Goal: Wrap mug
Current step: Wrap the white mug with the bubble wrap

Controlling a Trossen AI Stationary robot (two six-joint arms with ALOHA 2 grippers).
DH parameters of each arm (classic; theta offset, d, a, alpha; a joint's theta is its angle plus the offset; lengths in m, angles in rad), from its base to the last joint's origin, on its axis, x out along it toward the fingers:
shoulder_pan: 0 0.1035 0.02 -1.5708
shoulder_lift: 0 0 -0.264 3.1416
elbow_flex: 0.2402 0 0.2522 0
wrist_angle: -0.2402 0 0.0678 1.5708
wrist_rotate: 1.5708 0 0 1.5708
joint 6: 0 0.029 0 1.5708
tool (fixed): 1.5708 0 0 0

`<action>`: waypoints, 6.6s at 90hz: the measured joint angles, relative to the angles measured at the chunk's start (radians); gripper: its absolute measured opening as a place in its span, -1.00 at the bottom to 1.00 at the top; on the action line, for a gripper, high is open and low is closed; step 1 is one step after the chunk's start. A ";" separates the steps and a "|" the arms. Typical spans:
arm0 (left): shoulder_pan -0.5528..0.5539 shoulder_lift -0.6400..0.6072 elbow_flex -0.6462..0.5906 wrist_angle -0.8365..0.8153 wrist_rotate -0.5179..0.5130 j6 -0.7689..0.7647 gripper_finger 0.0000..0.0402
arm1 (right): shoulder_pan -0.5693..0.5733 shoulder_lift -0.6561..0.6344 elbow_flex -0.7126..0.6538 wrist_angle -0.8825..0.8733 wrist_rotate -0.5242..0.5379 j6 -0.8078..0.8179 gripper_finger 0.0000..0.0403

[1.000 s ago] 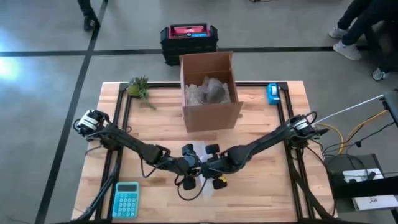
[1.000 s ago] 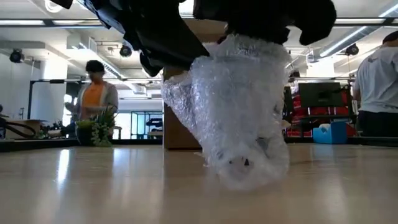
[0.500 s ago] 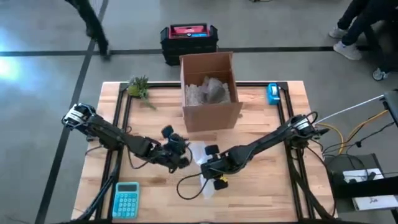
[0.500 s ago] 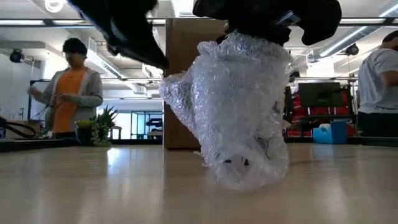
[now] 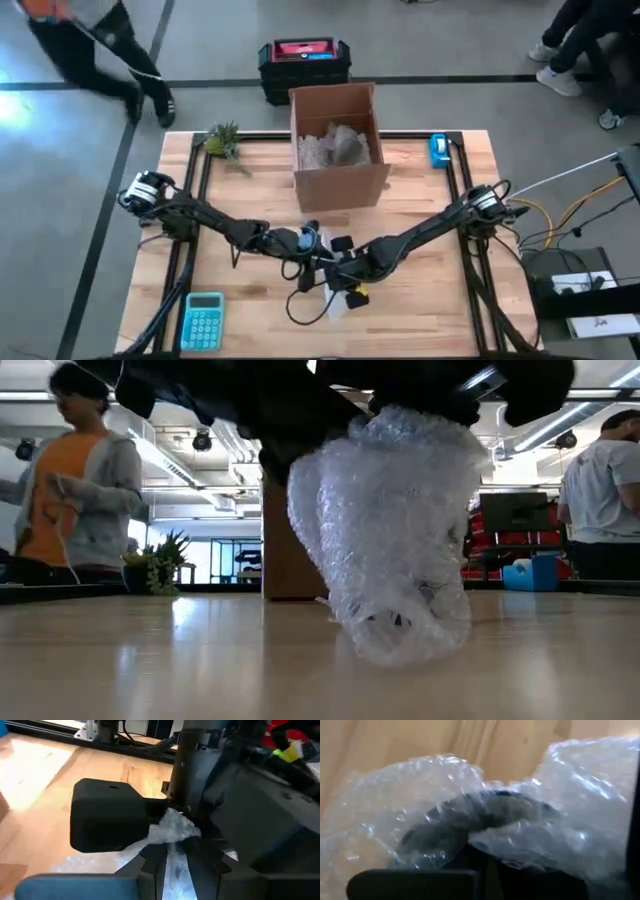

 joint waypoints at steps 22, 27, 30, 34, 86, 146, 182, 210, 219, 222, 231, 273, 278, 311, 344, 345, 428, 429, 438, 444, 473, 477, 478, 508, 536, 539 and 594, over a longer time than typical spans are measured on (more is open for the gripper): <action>-0.001 0.020 0.003 -0.005 -0.007 0.001 -0.71 | 0.006 -0.051 0.021 -0.053 -0.023 0.013 -0.91; -0.001 0.015 0.003 0.000 -0.008 0.001 -0.71 | 0.007 -0.064 0.031 -0.082 -0.038 0.014 -0.91; 0.000 0.015 0.003 0.001 -0.008 0.001 -0.71 | 0.008 -0.067 0.036 -0.100 -0.046 0.018 -0.91; -0.001 0.015 0.002 -0.012 -0.004 0.003 -0.71 | 0.009 -0.069 0.044 -0.127 -0.048 0.024 -0.91; -0.006 0.010 -0.004 -0.048 -0.006 0.003 -0.71 | 0.024 -0.208 0.060 -0.184 0.107 0.039 -0.91; -0.028 -0.094 -0.006 -0.088 -0.004 0.004 -0.71 | 0.010 0.013 -0.007 0.000 0.002 0.049 -0.91; -0.027 0.008 -0.004 -0.043 -0.013 -0.003 -0.70 | 0.010 -0.063 0.039 -0.037 0.004 0.039 -0.91; -0.026 0.017 -0.002 -0.038 -0.013 -0.010 -0.70 | 0.029 -0.161 0.107 -0.151 -0.115 0.040 -0.91; -0.025 0.016 -0.002 -0.036 -0.013 -0.010 -0.70 | 0.038 -0.158 0.101 -0.106 -0.152 0.041 -0.91; -0.025 0.016 -0.002 -0.036 -0.013 -0.010 -0.70 | 0.039 -0.149 0.096 -0.092 -0.153 0.041 -0.91; -0.025 0.016 -0.002 -0.036 -0.013 -0.010 -0.70 | 0.031 -0.110 0.080 -0.077 -0.151 0.039 -0.91; -0.025 0.016 -0.003 -0.034 -0.013 -0.014 -0.70 | -0.049 -0.049 -0.044 -0.022 -0.052 0.050 -0.91; -0.025 0.016 -0.003 -0.030 -0.012 -0.014 -0.70 | -0.049 -0.050 -0.065 0.011 -0.053 0.048 -0.91; -0.025 0.016 -0.003 -0.025 -0.012 -0.014 -0.71 | -0.029 -0.076 0.000 -0.067 -0.077 0.013 -0.91; -0.025 0.016 -0.003 -0.023 -0.012 -0.013 -0.71 | -0.047 -0.160 0.092 -0.263 0.165 -0.028 -0.91; -0.025 0.016 -0.003 -0.023 -0.011 -0.014 -0.71 | -0.049 -0.160 0.089 -0.261 0.164 -0.029 -0.91; -0.031 -0.043 0.067 -0.210 -0.003 0.008 -0.71 | -0.009 -0.048 -0.088 0.049 0.085 -0.016 -0.91; -0.031 -0.050 0.077 -0.233 -0.003 0.009 -0.71 | -0.008 -0.050 -0.088 0.050 0.085 -0.016 -0.91; -0.036 -0.101 0.161 -0.505 -0.047 0.011 -0.71 | -0.006 -0.054 -0.090 0.053 0.084 -0.015 -0.91; -0.043 -0.118 0.194 -0.681 -0.145 -0.010 -0.71 | -0.005 -0.054 -0.090 0.053 0.081 -0.014 -0.91; -0.057 -0.093 0.105 -0.686 -0.330 -0.048 -0.71 | -0.005 -0.054 -0.091 0.054 0.085 -0.024 -0.91; -0.058 -0.092 0.097 -0.592 -0.313 -0.002 -0.71 | -0.005 -0.054 -0.091 0.055 0.085 -0.026 -0.91; -0.059 -0.092 0.097 -0.572 -0.310 0.007 -0.71 | -0.005 -0.054 -0.091 0.055 0.085 -0.026 -0.91; -0.061 -0.047 0.097 -0.289 -0.133 0.112 -0.71 | -0.005 -0.053 -0.092 0.073 0.083 -0.023 -0.91; -0.058 0.036 0.103 -0.264 -0.138 0.099 -0.83 | 0.001 -0.110 -0.092 0.003 0.068 -0.013 -0.91; -0.058 0.036 0.102 -0.263 -0.140 0.099 -0.84 | 0.001 -0.130 -0.082 -0.026 0.067 -0.002 -0.91; -0.058 0.029 0.097 -0.235 -0.141 0.094 -0.89 | -0.015 -0.217 -0.104 0.135 0.076 -0.067 -0.91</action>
